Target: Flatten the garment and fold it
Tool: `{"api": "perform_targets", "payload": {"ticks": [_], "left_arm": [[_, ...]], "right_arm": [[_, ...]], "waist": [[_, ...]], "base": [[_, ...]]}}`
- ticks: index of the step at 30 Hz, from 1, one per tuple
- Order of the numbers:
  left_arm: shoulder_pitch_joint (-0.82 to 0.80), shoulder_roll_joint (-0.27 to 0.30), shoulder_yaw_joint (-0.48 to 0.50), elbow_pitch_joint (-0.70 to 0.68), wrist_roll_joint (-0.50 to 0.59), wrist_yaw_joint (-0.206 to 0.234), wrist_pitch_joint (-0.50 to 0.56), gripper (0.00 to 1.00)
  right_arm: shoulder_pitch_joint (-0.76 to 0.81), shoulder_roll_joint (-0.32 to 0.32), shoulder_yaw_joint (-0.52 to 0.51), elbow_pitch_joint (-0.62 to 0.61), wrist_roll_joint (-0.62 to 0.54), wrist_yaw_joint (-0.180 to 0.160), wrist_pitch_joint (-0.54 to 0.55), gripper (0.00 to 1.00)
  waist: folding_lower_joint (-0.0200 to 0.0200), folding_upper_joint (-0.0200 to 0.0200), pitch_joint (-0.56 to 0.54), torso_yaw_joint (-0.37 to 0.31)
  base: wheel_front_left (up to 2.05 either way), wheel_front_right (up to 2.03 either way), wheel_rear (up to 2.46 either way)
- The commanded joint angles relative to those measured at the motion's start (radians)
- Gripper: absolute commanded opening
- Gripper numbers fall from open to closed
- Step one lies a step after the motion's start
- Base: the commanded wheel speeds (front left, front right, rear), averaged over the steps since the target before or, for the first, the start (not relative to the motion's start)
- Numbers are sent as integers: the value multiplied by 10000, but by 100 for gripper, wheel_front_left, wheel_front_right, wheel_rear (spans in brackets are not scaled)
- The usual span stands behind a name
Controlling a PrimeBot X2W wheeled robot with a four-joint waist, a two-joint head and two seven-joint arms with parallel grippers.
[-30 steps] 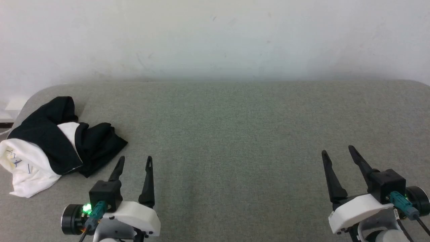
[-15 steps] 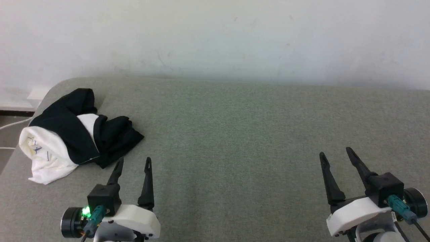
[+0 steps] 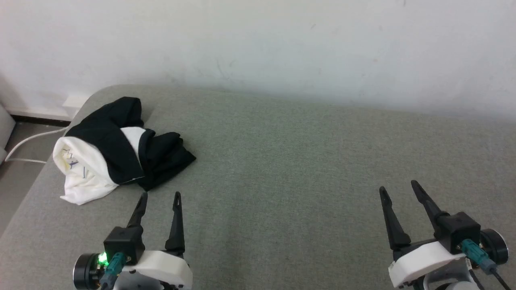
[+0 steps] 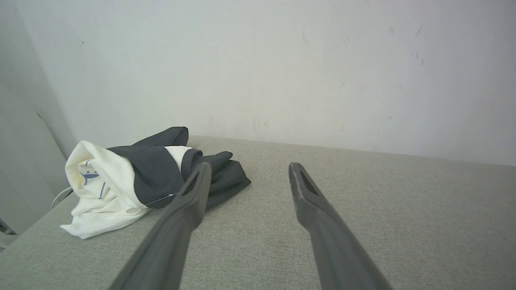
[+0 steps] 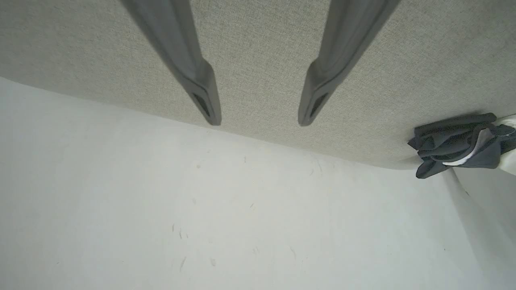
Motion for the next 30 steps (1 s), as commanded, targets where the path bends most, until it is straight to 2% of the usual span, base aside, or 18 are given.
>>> {"api": "perform_targets", "payload": {"ticks": [1, 30], "left_arm": [[154, -12, -35, -29, -109, 62, -97, 100], [481, -17, -122, 131, -328, 17, -704, 100]], "right_arm": [[96, 21, 30, 33, 79, -11, -96, 100], [340, 32, 334, 143, 304, -16, -701, 100]], "waist": [[-1, 0, -29, 140], [-1, 0, -170, 1617]], "base": [[0, 0, 0], [0, 0, 0]]}}
